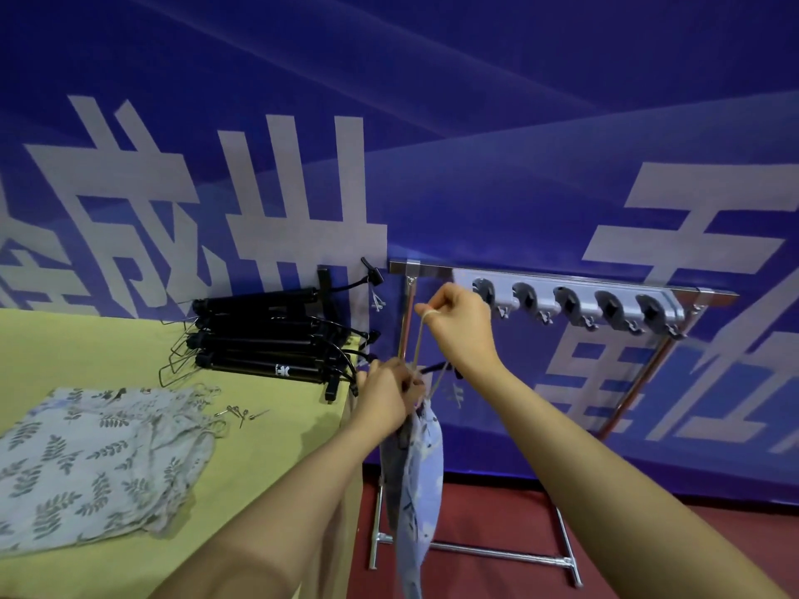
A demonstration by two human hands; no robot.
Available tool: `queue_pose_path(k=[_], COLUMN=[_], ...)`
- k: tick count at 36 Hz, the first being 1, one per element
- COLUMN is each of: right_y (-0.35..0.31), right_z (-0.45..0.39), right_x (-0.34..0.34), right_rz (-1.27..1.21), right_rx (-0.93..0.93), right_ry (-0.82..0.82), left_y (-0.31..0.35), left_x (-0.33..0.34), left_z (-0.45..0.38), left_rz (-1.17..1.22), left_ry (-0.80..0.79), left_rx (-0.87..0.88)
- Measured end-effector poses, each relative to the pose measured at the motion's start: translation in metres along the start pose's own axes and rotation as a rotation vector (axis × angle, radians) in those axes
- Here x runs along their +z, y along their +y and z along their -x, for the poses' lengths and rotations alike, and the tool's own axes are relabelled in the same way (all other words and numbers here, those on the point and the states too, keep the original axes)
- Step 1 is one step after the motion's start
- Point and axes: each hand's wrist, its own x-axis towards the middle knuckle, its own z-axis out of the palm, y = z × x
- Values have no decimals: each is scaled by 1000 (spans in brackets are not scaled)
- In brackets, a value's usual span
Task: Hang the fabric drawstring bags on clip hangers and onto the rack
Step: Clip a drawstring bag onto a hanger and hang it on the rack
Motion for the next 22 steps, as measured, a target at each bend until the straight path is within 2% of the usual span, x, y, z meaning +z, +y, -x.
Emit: queue_pose_path(k=[6, 9, 12, 15, 17, 19, 22], right_y=[32, 42, 47, 55, 62, 68, 75], right_z=[9, 15, 18, 18, 18, 17, 14], right_x=[0, -6, -13, -17, -17, -16, -17], right_rz=[202, 203, 127, 30, -78, -241, -431], right_rx=[134, 205, 278, 321, 369, 436, 515], right_ry=[-110, -207, -261, -246, -227, -183, -118], left_y=[11, 13, 15, 19, 24, 31, 39], left_x=[-4, -1, 5, 16, 20, 25, 34], left_z=[-8, -11, -12, -14, -13, -11, -8], left_rz=[286, 409, 482, 445, 457, 493, 440], left_ry=[-26, -56, -49, -39, -25, -66, -213], left_rx=[-90, -126, -155, -125, -166, -190, -172])
